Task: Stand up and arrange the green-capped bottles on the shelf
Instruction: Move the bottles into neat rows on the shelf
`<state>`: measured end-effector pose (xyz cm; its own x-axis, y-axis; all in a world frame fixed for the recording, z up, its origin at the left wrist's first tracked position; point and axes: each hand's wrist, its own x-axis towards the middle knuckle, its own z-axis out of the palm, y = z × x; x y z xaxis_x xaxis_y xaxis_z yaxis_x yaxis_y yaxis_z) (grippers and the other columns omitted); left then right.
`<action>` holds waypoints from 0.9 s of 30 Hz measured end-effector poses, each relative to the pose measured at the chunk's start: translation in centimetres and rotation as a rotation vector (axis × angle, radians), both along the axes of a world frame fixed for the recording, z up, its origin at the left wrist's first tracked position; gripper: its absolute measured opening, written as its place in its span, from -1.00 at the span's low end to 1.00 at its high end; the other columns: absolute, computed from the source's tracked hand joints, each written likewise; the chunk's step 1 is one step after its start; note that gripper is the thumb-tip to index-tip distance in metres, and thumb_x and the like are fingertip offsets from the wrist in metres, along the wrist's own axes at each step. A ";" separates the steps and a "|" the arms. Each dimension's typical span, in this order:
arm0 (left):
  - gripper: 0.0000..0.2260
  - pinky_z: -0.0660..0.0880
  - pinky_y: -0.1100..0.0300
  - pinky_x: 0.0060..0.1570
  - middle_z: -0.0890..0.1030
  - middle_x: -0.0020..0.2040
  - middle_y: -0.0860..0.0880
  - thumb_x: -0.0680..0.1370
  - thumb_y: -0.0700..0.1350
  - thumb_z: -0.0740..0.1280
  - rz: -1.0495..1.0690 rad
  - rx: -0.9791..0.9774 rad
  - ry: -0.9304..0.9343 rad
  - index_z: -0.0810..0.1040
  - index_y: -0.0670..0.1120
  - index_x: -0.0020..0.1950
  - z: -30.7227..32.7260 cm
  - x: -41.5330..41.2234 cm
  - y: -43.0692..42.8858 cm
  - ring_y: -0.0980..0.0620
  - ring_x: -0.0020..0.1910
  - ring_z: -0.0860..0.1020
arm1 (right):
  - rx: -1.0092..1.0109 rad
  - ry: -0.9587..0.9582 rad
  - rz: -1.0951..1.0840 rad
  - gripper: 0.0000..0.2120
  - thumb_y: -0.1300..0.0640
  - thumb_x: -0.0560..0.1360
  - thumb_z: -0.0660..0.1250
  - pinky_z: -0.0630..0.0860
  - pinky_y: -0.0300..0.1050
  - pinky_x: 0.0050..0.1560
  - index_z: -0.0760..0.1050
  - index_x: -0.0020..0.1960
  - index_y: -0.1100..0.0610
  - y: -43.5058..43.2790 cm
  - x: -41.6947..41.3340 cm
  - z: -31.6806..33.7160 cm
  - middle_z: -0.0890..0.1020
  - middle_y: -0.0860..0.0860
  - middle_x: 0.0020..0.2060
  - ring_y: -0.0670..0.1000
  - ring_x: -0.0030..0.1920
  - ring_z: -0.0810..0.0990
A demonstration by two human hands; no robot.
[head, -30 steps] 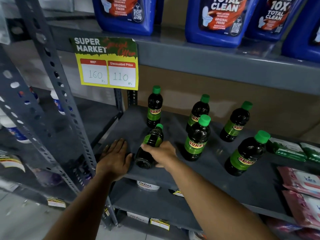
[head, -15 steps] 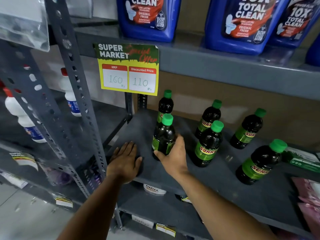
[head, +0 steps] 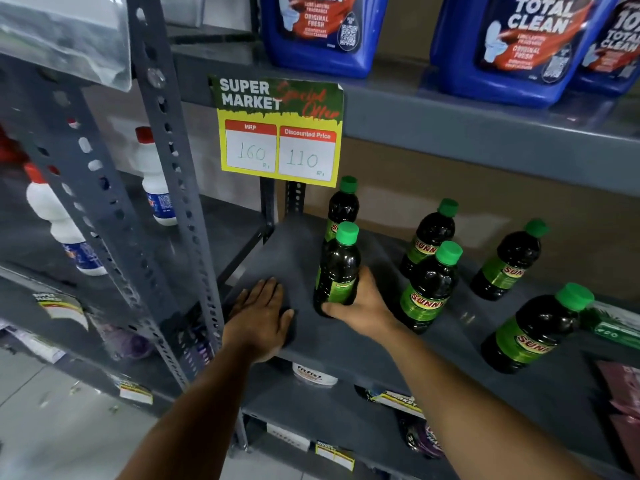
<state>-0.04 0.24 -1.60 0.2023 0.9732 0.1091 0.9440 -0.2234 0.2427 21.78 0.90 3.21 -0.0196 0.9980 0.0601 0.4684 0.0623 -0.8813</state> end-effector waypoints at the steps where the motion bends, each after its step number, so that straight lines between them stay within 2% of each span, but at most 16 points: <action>1: -0.33 -0.05 -0.02 0.52 0.13 0.58 -0.07 0.52 0.24 -0.19 -0.003 -0.002 -0.002 0.08 -0.08 0.54 0.0 0.0 -0.1 -0.02 0.56 0.03 | -0.013 0.012 0.017 -0.33 0.03 0.12 0.54 0.44 -0.40 -0.07 0.29 0.12 -0.21 0.0 0.1 -0.3 0.52 -0.19 0.02 -0.23 0.01 0.52; 4: -0.34 -0.05 -0.01 0.51 0.14 0.58 -0.07 0.52 0.23 -0.18 0.005 0.012 -0.007 0.10 -0.08 0.53 0.0 -0.2 0.0 -0.02 0.56 0.04 | 0.003 -0.012 -0.043 -0.30 0.04 0.19 0.61 0.42 -0.38 -0.02 0.32 0.20 -0.13 -0.3 -0.2 -0.9 0.54 -0.22 0.01 -0.27 0.00 0.52; 6: -0.35 -0.02 -0.02 0.50 0.17 0.57 -0.08 0.53 0.23 -0.17 0.006 0.012 0.002 0.12 -0.09 0.53 0.0 -0.1 0.0 -0.03 0.55 0.06 | 0.043 -0.027 -0.097 -0.29 0.00 0.18 0.61 0.36 -0.48 -0.08 0.28 0.18 -0.12 -0.5 -0.6 -1.4 0.48 -0.26 0.00 -0.35 0.00 0.49; 8: -0.35 -0.02 -0.02 0.50 0.16 0.57 -0.08 0.53 0.22 -0.17 0.002 0.014 0.007 0.12 -0.10 0.53 0.0 0.0 -0.1 -0.04 0.55 0.07 | 0.047 -0.040 -0.071 -0.27 0.06 0.21 0.57 0.32 -0.50 -0.06 0.26 0.26 -0.09 -0.5 -1.0 -1.7 0.44 -0.27 0.02 -0.31 0.08 0.48; 10: -0.34 -0.02 -0.03 0.50 0.17 0.57 -0.08 0.52 0.22 -0.19 0.004 0.020 0.003 0.13 -0.10 0.52 0.1 0.0 0.0 -0.04 0.55 0.07 | 0.022 -0.040 -0.077 -0.19 0.07 0.23 0.58 0.34 -0.37 0.04 0.25 0.36 0.01 -0.3 -1.2 -1.7 0.47 -0.22 0.06 -0.18 0.13 0.49; 13: -0.33 -0.01 -0.03 0.51 0.17 0.57 -0.09 0.52 0.23 -0.20 0.001 0.021 0.007 0.13 -0.10 0.52 0.2 0.0 -0.2 -0.04 0.55 0.07 | 0.086 -0.097 -0.156 -0.06 -0.02 0.13 0.64 0.34 -0.20 0.19 0.25 0.39 0.08 -0.1 -1.1 -1.8 0.43 -0.08 0.17 -0.13 0.18 0.39; 16: -0.35 -0.04 -0.01 0.51 0.15 0.57 -0.09 0.53 0.22 -0.18 -0.002 0.014 0.001 0.11 -0.10 0.53 0.3 0.1 -0.1 -0.03 0.56 0.05 | 0.013 -0.024 -0.043 -0.06 0.08 0.21 0.57 0.35 -0.08 0.34 0.15 0.46 0.01 -0.2 -1.1 -1.8 0.43 -0.17 0.20 -0.19 0.24 0.42; 18: -0.35 -0.05 0.00 0.50 0.14 0.58 -0.08 0.53 0.21 -0.17 0.003 0.013 0.006 0.11 -0.10 0.53 0.3 0.0 0.0 -0.02 0.56 0.04 | 0.017 -0.034 -0.080 -0.07 0.02 0.17 0.60 0.37 -0.13 0.25 0.20 0.42 -0.02 0.1 -1.2 -1.8 0.44 -0.22 0.12 -0.15 0.23 0.41; 20: -0.36 -0.05 0.00 0.51 0.14 0.58 -0.07 0.54 0.21 -0.17 0.005 0.010 0.012 0.10 -0.09 0.53 0.2 0.0 -0.1 -0.01 0.56 0.04 | 0.053 -0.082 -0.122 -0.07 -0.10 0.04 0.60 0.36 -0.14 0.18 0.28 0.32 -0.03 0.1 -1.5 -1.5 0.42 -0.16 0.09 -0.09 0.21 0.37; 22: -0.36 -0.05 0.00 0.50 0.13 0.58 -0.07 0.54 0.21 -0.16 0.003 0.005 0.014 0.09 -0.10 0.53 0.2 0.0 -0.1 -0.01 0.56 0.03 | 0.027 -0.056 -0.074 -0.20 -0.07 0.05 0.57 0.44 -0.15 0.11 0.30 0.21 -0.10 0.1 -1.8 -1.6 0.49 -0.08 0.08 -0.02 0.19 0.48; 24: -0.36 -0.05 0.00 0.50 0.13 0.58 -0.08 0.54 0.21 -0.17 0.003 0.007 0.015 0.09 -0.10 0.53 0.2 0.0 0.0 -0.02 0.56 0.04 | -0.005 -0.046 -0.055 -0.26 -0.08 0.10 0.57 0.48 -0.23 0.01 0.29 0.19 -0.14 -0.1 -2.3 -1.6 0.56 -0.09 0.07 -0.02 0.15 0.56; 27: -0.36 -0.05 -0.01 0.50 0.13 0.58 -0.08 0.54 0.21 -0.17 -0.003 0.008 0.025 0.09 -0.10 0.53 0.1 0.0 0.0 -0.02 0.56 0.03 | 0.097 -0.086 -0.162 -0.18 -0.21 0.08 0.56 0.52 -0.08 0.05 0.32 0.23 0.01 -0.5 -2.8 -1.5 0.56 -0.06 0.06 -0.03 0.09 0.55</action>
